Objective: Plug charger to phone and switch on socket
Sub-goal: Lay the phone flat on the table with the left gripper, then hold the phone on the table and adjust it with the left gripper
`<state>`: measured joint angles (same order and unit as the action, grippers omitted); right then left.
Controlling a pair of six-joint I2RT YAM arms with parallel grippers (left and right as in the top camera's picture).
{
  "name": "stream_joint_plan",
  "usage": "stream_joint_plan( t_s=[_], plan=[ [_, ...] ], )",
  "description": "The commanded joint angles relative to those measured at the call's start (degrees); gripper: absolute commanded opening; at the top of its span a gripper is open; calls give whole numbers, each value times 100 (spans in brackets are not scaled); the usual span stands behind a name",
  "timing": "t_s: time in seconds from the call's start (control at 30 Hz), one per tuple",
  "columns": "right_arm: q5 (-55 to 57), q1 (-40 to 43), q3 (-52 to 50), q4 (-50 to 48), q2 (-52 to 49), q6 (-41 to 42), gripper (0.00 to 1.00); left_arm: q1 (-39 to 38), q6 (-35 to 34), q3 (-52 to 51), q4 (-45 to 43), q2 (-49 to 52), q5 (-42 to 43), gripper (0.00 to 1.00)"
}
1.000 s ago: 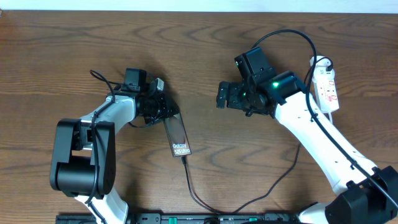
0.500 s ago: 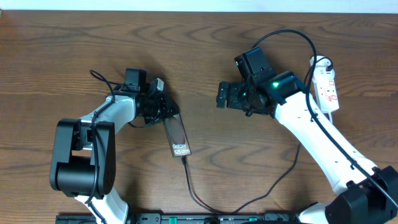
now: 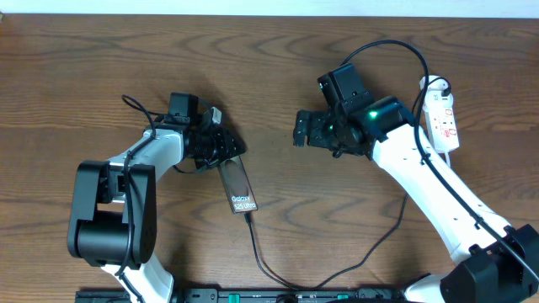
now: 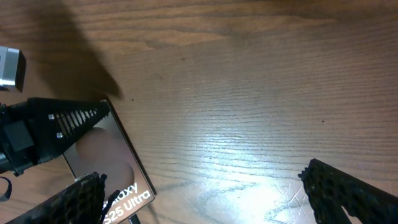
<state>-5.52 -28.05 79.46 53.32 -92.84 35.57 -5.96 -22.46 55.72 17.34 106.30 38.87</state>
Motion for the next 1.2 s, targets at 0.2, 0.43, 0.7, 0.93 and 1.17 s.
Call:
stream_joint_plan(
  t_s=[0.2,0.43,0.7,0.93,1.17],
  plan=[
    [68,-17,44,7,103,81,99,-2,35,-22,190,-63,-251,46],
    [68,-17,44,7,103,81,99,-2,35,-22,192,-63,-251,53],
    [68,-17,44,7,103,81,99,-2,35,-22,262,-63,-254,54],
    [68,-17,44,4,103,81,99,-2,35,-24,579,-63,-776,54],
    [68,-17,44,7,103,81,99,-2,35,-22,643,-63,-837,54]
  ],
)
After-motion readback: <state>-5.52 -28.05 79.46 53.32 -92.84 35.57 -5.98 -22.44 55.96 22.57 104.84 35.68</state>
